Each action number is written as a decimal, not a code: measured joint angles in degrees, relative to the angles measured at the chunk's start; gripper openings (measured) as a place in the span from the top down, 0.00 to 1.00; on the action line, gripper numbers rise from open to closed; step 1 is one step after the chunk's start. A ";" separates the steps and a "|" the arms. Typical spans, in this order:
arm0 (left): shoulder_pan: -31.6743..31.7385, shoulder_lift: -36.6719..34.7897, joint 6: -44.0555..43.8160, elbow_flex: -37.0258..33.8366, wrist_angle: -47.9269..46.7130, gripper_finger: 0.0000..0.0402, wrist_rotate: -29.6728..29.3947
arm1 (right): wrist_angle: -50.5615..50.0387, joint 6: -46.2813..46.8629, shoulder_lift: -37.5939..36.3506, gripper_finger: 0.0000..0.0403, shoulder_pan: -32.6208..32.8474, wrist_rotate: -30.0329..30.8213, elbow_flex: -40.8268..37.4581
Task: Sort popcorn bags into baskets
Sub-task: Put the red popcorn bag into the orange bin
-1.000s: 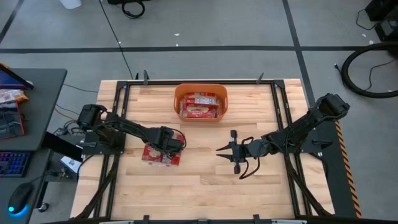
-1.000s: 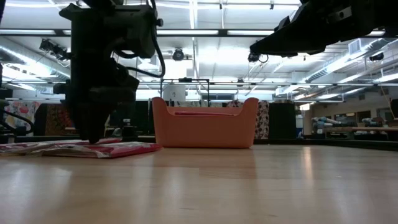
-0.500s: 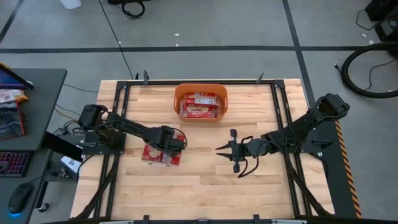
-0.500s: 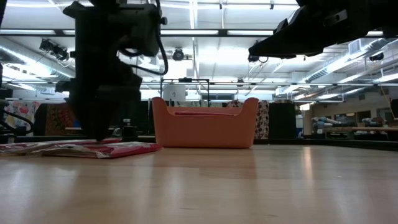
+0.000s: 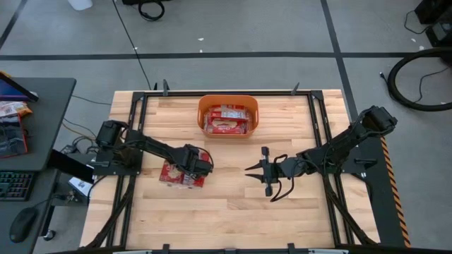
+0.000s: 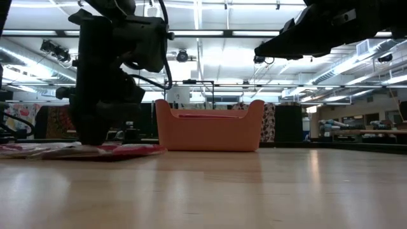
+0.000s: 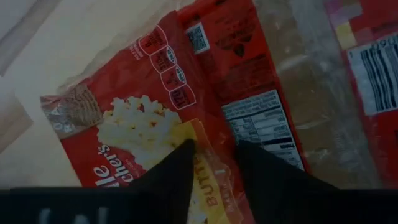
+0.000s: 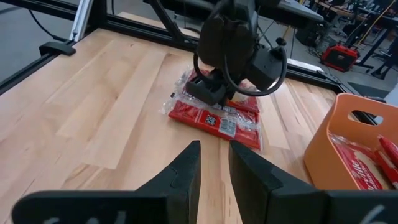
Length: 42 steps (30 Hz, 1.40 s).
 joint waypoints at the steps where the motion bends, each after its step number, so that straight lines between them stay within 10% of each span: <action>1: -0.03 0.04 0.16 -0.02 0.00 0.70 0.22 | 0.00 0.00 0.00 0.78 0.03 -0.01 0.00; 7: -0.10 0.27 0.65 -0.20 -0.23 0.97 1.80 | 0.04 -0.24 0.00 0.78 0.10 -1.03 0.00; 23: -0.05 0.48 11.20 18.41 -20.99 0.99 -0.74 | 0.17 -0.42 0.00 0.78 0.15 -1.05 0.00; 42: 1.90 0.37 24.69 42.05 -23.08 1.00 -11.15 | -11.67 1.29 -1.03 0.78 0.13 7.34 0.02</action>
